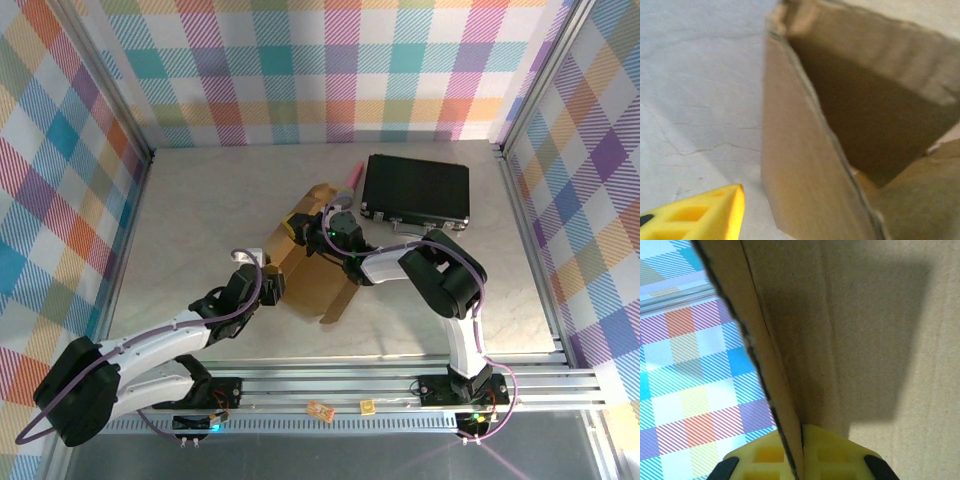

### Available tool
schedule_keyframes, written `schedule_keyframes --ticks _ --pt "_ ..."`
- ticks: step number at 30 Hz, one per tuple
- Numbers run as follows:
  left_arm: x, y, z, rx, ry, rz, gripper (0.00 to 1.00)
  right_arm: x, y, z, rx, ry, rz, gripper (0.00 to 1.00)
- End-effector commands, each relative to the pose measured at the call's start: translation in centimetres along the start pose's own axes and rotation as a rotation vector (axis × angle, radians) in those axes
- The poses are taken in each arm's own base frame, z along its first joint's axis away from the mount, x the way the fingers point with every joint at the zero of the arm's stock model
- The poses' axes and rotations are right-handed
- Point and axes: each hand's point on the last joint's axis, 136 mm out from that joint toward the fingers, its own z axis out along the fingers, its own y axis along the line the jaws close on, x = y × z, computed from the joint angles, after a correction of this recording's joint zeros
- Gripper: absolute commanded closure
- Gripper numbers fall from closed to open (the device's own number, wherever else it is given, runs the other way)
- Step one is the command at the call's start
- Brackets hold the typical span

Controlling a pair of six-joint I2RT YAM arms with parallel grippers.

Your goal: Fold the paper box

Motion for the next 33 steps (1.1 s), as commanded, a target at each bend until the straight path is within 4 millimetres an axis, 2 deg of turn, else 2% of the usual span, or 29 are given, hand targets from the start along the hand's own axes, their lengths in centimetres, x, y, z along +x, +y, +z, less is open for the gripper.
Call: schedule_keyframes --ticks 1,6,9,12,14,17,20,24,28,31,33 --pt "-2.4 -2.8 -0.6 0.125 -0.037 0.012 0.37 -0.5 -1.3 0.2 0.045 -0.006 0.039 1.00" --pt "-1.9 -2.3 -1.9 0.126 -0.014 0.016 0.35 -0.7 -1.0 0.0 0.045 -0.011 0.044 1.00" --pt "-1.8 -1.0 -3.0 0.086 -0.017 -0.003 0.35 -1.0 -0.8 0.0 0.039 -0.017 0.046 1.00" --pt "-2.4 0.4 -5.1 0.050 -0.049 -0.060 0.34 -1.2 -0.7 -0.1 0.043 -0.019 0.047 1.00" --pt "-3.1 0.6 -6.9 0.078 -0.086 -0.111 0.33 -1.3 -0.6 -0.1 0.043 -0.019 0.047 1.00" --pt "-2.4 1.2 -8.9 0.093 -0.069 -0.147 0.34 -1.5 -0.7 -0.2 0.045 -0.021 0.050 1.00" --pt "-1.4 2.6 -9.8 0.045 -0.032 -0.152 0.41 -1.5 -0.7 -0.2 0.044 -0.020 0.053 1.00" --pt "0.3 4.2 -8.7 -0.063 0.037 -0.118 0.50 -1.3 -0.6 -0.1 0.043 -0.010 0.050 1.00" --pt "-0.5 3.1 -6.3 -0.071 0.028 -0.068 0.51 -1.4 -0.8 -0.2 0.051 -0.011 0.054 1.00" --pt "-1.2 3.1 -4.2 -0.109 0.006 -0.030 0.52 -1.3 -0.9 -0.1 0.050 -0.007 0.054 1.00" --pt "-2.1 2.0 -3.1 -0.063 -0.024 -0.034 0.53 -1.2 -0.8 0.0 0.042 0.004 0.048 1.00"
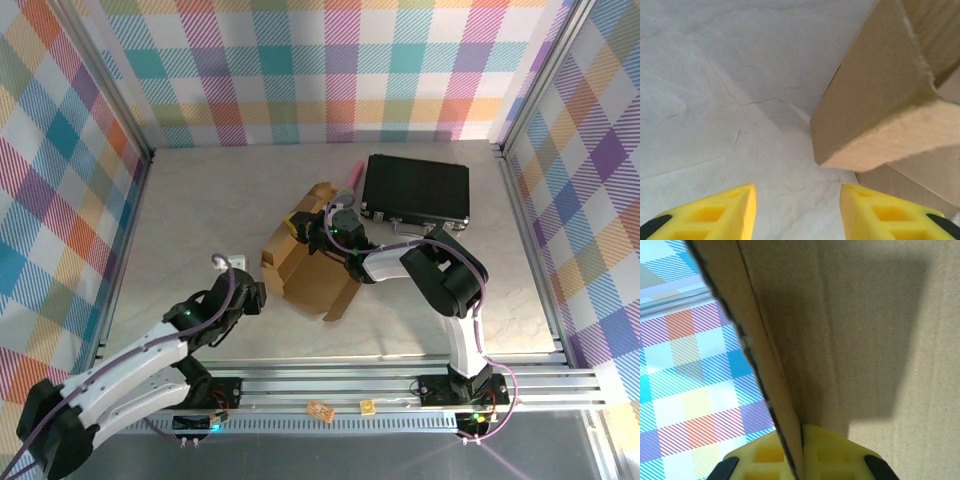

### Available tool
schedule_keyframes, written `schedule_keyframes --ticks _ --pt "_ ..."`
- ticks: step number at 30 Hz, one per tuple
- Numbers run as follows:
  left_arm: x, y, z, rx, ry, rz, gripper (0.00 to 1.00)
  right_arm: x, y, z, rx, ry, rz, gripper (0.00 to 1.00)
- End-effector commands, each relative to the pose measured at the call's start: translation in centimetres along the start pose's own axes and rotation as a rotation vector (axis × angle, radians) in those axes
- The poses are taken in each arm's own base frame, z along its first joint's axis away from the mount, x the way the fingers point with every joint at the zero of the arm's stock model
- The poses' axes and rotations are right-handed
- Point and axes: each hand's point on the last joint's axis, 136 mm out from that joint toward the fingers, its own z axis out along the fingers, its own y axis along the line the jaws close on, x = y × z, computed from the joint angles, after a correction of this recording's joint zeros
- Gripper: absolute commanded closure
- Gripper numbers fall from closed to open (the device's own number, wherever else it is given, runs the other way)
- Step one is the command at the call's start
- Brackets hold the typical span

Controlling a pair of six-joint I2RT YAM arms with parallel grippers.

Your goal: Fold the paper box

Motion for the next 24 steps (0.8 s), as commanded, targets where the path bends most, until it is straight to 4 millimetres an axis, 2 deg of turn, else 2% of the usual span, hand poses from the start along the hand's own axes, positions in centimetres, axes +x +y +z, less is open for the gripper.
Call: schedule_keyframes --ticks 1,3,11,24 --pt "-3.1 -1.7 1.0 0.063 -0.120 -0.006 0.53 -0.3 -1.0 0.2 0.037 0.007 0.036 1.00" --pt "-3.3 -2.8 1.5 0.108 -0.123 0.001 0.53 -0.1 -1.4 -0.1 0.041 0.016 0.034 1.00" --pt "-2.6 -5.0 2.8 0.196 -0.079 0.029 0.54 0.0 -2.1 -0.4 0.049 0.023 0.043 1.00" --pt "-3.0 -5.7 4.5 0.178 -0.071 0.023 0.49 0.0 -1.6 0.1 0.046 0.024 0.044 1.00"
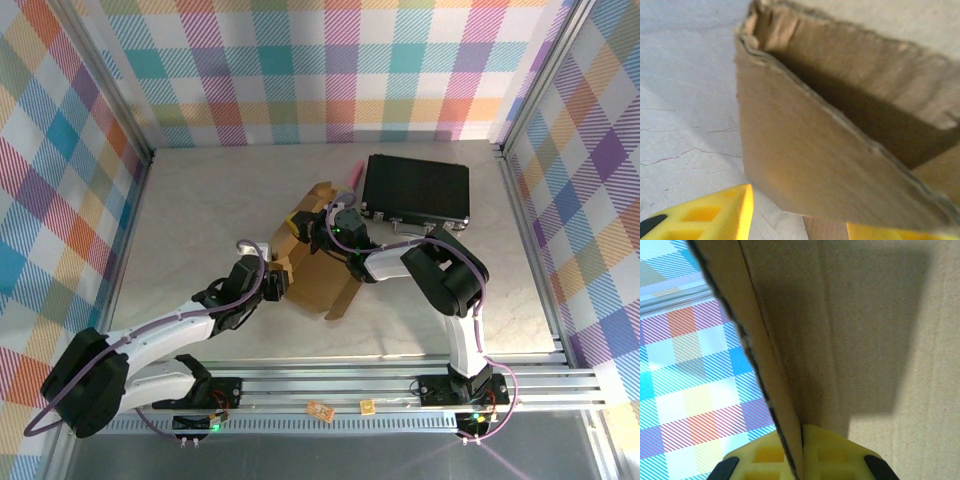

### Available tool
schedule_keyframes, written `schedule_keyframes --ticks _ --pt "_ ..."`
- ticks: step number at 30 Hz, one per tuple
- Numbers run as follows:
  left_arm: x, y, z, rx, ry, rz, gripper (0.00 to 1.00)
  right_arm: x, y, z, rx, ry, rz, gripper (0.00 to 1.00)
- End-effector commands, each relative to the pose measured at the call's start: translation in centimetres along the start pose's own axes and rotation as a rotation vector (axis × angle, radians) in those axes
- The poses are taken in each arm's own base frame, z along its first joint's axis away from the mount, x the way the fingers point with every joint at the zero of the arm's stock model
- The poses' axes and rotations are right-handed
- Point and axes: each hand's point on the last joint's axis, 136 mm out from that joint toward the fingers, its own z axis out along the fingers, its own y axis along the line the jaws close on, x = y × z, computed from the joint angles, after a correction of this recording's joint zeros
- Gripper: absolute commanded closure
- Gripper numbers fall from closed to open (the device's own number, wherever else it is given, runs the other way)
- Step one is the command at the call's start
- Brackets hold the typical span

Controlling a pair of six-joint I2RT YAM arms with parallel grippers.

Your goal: Fold the paper box

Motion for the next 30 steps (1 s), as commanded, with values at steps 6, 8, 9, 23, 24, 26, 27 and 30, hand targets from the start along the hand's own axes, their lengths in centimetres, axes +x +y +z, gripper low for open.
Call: schedule_keyframes --ticks 6,8,9,23,24,26,27,30 --pt "-2.2 -0.3 0.9 -0.024 -0.062 -0.011 0.53 -0.3 -1.7 0.2 0.053 0.001 0.051 1.00" --pt "-2.5 -0.6 1.2 -0.022 -0.067 -0.012 0.57 -0.3 -1.7 0.2 0.054 -0.001 0.053 1.00" --pt "-2.7 -0.7 1.3 -0.023 -0.071 -0.012 0.59 -0.3 -1.7 0.2 0.054 0.000 0.054 1.00" --pt "-4.5 0.8 2.8 -0.236 -0.119 -0.096 0.75 -0.2 -1.7 0.3 0.055 -0.006 0.075 1.00" --pt "-4.6 1.0 2.9 -0.257 -0.120 -0.098 0.76 -0.2 -1.7 0.2 0.055 -0.007 0.076 1.00" --pt "-4.7 1.1 3.4 -0.285 -0.120 -0.094 0.81 -0.2 -1.6 0.2 0.059 -0.008 0.078 1.00" --pt "-4.7 1.2 3.7 -0.297 -0.118 -0.094 0.84 0.0 -1.7 0.2 0.063 -0.007 0.078 1.00" --pt "-4.7 1.4 4.6 -0.338 -0.100 -0.084 0.93 0.1 -1.7 0.3 0.068 -0.005 0.079 1.00"
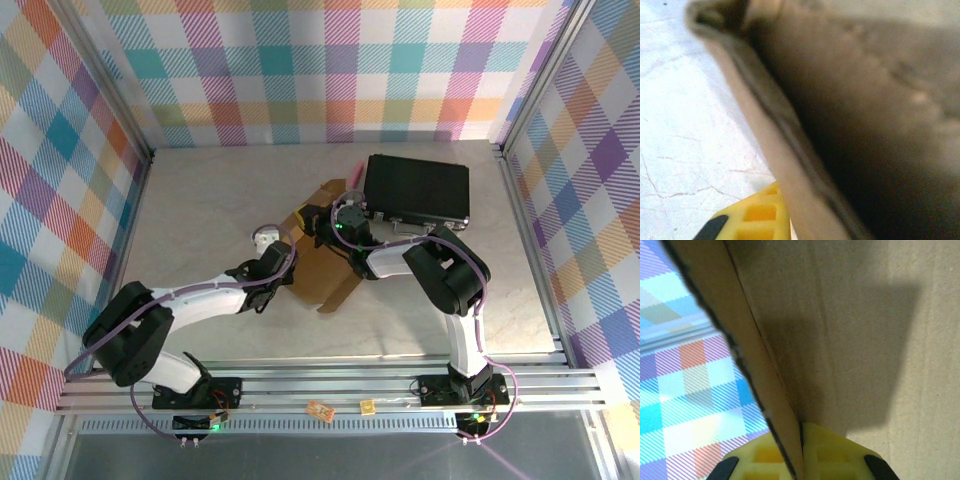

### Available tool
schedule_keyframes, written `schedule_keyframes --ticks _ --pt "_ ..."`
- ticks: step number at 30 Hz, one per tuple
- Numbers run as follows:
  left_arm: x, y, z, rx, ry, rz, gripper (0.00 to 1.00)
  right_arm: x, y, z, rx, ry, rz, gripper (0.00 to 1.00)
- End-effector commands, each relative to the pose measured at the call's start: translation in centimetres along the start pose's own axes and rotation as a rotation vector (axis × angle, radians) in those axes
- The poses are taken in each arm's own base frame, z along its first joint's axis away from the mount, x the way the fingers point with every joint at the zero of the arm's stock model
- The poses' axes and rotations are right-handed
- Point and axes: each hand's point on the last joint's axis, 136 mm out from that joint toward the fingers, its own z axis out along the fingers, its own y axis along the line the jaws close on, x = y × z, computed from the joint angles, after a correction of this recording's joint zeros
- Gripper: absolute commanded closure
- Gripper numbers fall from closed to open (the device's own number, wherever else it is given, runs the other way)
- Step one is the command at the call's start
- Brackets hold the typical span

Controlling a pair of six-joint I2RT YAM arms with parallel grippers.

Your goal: Fold the paper box

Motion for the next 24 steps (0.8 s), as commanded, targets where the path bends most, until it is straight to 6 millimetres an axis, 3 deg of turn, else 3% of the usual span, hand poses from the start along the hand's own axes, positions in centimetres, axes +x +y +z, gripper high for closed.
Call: schedule_keyframes --ticks 1,3,10,19,24 --pt "-2.3 -0.3 0.8 -0.049 -0.062 -0.048 0.96 3.1 -2.1 0.1 0.084 0.122 0.049 1.00" --pt "-2.3 -0.5 1.2 -0.058 -0.055 -0.043 1.00 3.2 -2.0 0.2 0.082 0.122 0.051 1.00" --pt "-2.1 -0.2 2.0 -0.129 -0.021 -0.026 1.00 3.1 -2.0 0.2 0.087 0.118 0.060 1.00" --pt "-1.2 3.1 1.8 -0.395 0.076 0.036 1.00 2.8 -1.6 0.0 0.113 0.090 0.074 1.00" --pt "-1.0 2.1 2.7 -0.345 0.072 0.054 1.00 2.9 -1.4 0.2 0.120 0.092 0.079 1.00"
